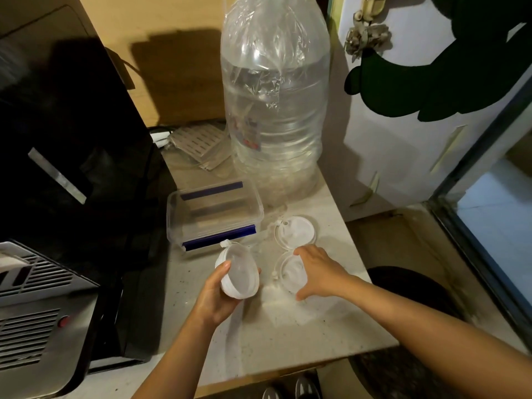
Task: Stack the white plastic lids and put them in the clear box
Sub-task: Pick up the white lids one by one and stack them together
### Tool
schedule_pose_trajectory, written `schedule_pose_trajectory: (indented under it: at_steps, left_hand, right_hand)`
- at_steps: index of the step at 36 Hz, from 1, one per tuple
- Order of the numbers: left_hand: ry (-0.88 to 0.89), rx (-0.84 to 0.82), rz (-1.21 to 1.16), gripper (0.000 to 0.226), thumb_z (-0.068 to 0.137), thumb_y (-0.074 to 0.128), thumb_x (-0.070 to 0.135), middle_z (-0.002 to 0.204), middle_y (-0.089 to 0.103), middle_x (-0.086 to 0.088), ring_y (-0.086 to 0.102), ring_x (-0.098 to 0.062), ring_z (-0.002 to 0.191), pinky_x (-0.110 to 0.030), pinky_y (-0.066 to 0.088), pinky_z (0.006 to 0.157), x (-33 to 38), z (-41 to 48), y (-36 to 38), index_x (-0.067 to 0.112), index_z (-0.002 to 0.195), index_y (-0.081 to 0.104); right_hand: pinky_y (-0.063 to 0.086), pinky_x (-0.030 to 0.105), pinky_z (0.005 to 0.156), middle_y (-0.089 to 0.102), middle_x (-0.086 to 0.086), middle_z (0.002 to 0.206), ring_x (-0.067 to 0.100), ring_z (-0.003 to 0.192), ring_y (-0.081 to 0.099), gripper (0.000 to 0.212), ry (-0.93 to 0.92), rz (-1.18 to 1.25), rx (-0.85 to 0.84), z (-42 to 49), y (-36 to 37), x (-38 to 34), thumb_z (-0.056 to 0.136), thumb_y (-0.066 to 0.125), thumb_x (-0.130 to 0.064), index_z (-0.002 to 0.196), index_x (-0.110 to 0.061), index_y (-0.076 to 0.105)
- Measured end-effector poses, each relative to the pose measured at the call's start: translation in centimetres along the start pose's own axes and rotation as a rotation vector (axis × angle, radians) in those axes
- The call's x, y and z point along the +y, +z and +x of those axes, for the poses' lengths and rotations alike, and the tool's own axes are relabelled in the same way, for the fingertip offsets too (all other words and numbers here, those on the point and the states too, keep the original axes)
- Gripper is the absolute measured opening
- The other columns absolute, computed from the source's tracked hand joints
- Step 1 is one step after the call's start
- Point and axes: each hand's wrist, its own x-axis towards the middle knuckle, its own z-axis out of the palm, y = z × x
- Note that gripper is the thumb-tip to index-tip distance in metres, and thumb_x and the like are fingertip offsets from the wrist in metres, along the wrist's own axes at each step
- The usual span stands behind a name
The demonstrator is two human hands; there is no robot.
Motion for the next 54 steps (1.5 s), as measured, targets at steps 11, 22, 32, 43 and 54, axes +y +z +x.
schedule_pose_trajectory:
  at_steps: [11,22,32,43,54]
  left_hand:
    - [-0.018,0.048,0.053,0.115,0.017,0.089,0.044,0.104,0.054,-0.013,0.058,-0.029,0.093,-0.041,0.058,0.065,0.5,0.0,0.7,0.022,0.120,0.042]
    - [0.136,-0.201,0.168,0.077,0.040,0.085,0.048,0.087,0.074,-0.004,0.070,-0.017,0.080,-0.030,0.057,0.064,1.7,0.0,4.6,0.016,0.105,0.059]
    - [0.170,-0.180,0.166,0.088,0.031,0.088,0.047,0.082,0.075,-0.003,0.071,-0.016,0.079,-0.029,0.057,0.062,2.2,-0.2,6.1,0.014,0.106,0.055]
    - [0.194,-0.162,0.237,0.095,0.031,0.087,0.048,0.086,0.075,0.001,0.070,-0.015,0.084,-0.027,0.056,0.063,2.1,-0.3,7.0,0.015,0.113,0.051]
    - [0.190,-0.139,0.274,0.103,0.027,0.088,0.048,0.081,0.076,0.003,0.071,-0.013,0.079,-0.025,0.056,0.060,2.2,0.0,7.3,0.014,0.116,0.047]
  right_hand:
    - [0.039,0.035,0.099,0.028,0.003,0.143,0.022,0.128,0.033,0.095,-0.021,0.261,0.105,-1.3,-3.3,-1.1,0.062,0.081,-0.040,0.137,-0.022,0.024]
    - [0.044,0.030,0.093,0.039,-0.008,0.131,0.013,0.116,0.043,0.084,-0.145,0.612,0.103,-1.5,-4.0,-5.1,0.063,0.079,-0.041,0.132,-0.027,0.033]
    - [0.047,0.036,0.097,0.043,-0.004,0.136,0.016,0.117,0.046,0.080,-0.153,0.640,0.165,-1.4,-4.2,-6.3,0.065,0.077,-0.044,0.131,-0.026,0.035]
    - [0.042,0.035,0.099,0.039,-0.001,0.142,0.019,0.123,0.043,0.079,-0.168,0.593,0.159,-1.6,-4.7,-6.5,0.069,0.075,-0.043,0.135,-0.028,0.034]
    - [0.043,0.039,0.099,0.041,0.003,0.141,0.023,0.123,0.045,0.079,-0.195,0.553,0.154,-1.6,-5.2,-6.6,0.071,0.073,-0.040,0.135,-0.028,0.029]
